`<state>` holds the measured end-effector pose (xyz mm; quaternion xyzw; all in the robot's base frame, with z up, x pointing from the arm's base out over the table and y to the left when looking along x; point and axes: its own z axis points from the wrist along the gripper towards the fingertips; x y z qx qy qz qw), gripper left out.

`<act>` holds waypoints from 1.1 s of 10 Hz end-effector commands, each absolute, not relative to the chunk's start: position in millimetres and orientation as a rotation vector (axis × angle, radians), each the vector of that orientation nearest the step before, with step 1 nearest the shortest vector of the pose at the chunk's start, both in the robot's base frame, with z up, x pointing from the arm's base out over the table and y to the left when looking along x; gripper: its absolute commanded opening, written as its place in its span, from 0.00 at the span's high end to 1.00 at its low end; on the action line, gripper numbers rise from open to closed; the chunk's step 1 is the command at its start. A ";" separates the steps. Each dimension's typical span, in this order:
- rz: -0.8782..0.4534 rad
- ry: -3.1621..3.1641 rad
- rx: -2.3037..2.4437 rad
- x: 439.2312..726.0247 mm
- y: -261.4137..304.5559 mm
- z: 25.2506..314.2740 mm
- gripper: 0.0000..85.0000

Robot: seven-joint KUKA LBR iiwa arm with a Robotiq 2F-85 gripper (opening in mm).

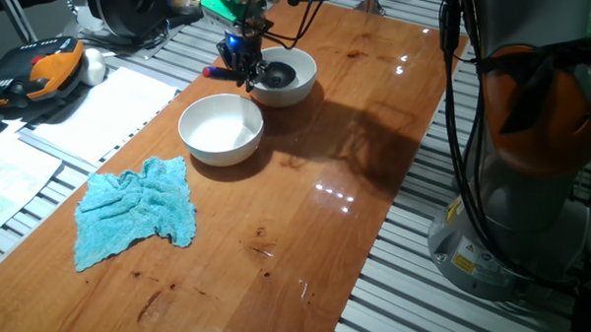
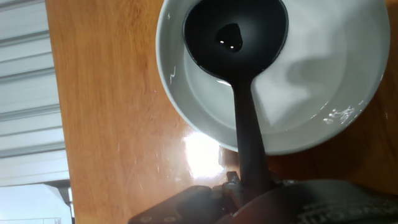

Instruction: Scoop water with a large spoon from one bowl to another

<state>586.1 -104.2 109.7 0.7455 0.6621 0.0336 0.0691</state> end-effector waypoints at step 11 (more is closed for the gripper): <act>0.112 2.003 2.226 587.6 -102.6 104.0 0.60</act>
